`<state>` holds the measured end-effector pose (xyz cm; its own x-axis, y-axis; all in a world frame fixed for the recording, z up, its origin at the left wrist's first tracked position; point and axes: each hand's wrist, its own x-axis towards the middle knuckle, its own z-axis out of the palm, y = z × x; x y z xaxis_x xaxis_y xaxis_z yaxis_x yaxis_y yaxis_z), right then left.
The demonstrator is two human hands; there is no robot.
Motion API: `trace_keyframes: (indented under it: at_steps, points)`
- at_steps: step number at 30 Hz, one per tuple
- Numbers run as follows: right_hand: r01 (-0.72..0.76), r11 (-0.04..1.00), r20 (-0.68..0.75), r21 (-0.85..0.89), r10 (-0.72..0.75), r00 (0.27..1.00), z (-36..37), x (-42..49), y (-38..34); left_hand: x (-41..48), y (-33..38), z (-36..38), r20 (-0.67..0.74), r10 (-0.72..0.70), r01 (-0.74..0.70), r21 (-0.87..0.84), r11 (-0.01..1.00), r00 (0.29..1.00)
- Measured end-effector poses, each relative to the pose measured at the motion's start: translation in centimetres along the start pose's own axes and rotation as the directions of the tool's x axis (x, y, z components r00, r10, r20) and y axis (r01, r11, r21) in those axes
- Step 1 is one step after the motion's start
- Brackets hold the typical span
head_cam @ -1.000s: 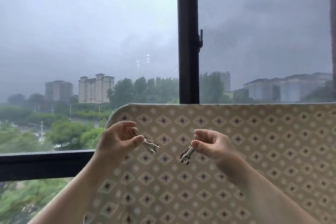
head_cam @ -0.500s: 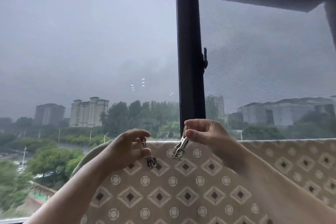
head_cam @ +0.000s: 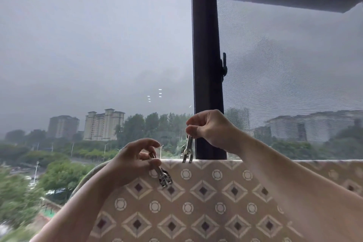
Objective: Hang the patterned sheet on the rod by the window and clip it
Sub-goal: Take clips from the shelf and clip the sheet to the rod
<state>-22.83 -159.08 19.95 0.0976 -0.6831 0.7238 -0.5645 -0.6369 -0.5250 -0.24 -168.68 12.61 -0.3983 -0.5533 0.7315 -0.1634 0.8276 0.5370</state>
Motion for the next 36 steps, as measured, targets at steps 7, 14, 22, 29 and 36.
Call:
trace_keyframes:
  at_steps: [7,14,22,29,36]
  points:
    - [-0.025,0.993,0.067,-0.112,0.033,0.997,1.4,1.9,1.2,0.2,0.8,-0.7,0.023,-0.049,0.048,0.029,0.998,0.999]
    - [-0.092,0.979,0.16,-0.182,0.121,0.98,3.2,1.8,2.2,-0.2,1.2,-1.2,0.065,-0.036,0.035,0.026,0.999,0.997]
    - [-0.151,0.958,0.16,-0.243,0.193,0.968,2.3,0.6,2.0,0.1,1.2,-1.4,0.065,-0.032,0.025,0.097,0.995,0.997]
    - [-0.155,0.958,0.06,-0.242,0.175,0.983,1.6,-1.1,3.0,0.5,1.0,-1.0,0.074,-0.03,0.019,0.146,0.989,0.997]
    - [-0.165,0.957,-0.023,-0.237,0.164,0.986,0.3,-3.2,3.4,0.3,1.2,-1.1,0.068,-0.026,0.018,0.114,0.993,0.997]
